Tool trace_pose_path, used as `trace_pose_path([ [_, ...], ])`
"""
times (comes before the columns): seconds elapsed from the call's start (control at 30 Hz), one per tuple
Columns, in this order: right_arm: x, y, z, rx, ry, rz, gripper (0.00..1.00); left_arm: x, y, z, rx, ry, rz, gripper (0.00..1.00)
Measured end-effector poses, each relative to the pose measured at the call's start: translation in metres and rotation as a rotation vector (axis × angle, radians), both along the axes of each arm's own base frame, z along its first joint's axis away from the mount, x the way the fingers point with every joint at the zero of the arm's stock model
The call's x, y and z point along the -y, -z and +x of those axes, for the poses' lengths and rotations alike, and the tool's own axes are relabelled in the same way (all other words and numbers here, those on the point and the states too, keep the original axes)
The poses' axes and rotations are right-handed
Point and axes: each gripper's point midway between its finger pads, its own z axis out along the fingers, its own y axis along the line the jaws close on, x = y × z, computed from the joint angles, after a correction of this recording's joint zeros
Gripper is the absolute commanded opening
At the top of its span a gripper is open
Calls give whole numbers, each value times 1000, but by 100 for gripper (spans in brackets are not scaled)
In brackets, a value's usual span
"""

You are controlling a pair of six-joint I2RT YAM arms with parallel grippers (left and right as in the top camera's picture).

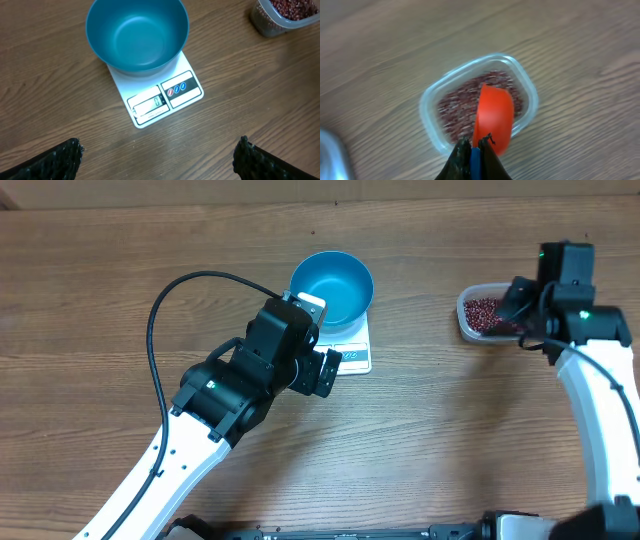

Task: Scoop item into bowl and weigh 150g on scale
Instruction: 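Carry the red scoop with the right gripper over the bean container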

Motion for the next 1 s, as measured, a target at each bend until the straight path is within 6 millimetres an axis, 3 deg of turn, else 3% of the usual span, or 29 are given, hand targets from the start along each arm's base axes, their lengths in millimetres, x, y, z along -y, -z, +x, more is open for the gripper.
trace_pose_path([
  [0.1,19,26,9,-57,5,-23,4,0,0,0,0,0,0,100],
  [0.2,20,39,16,-91,-45,-54,4,0,0,0,0,0,0,100],
  [0.47,21,48,23,-130,-168,-135,4,0,0,0,0,0,0,99],
  [0.7,21,70,26,-203,-281,-191,4,0,0,0,0,0,0,100],
  [1.0,13,83,33,-211,-340,-162,4,0,0,0,0,0,0,99],
])
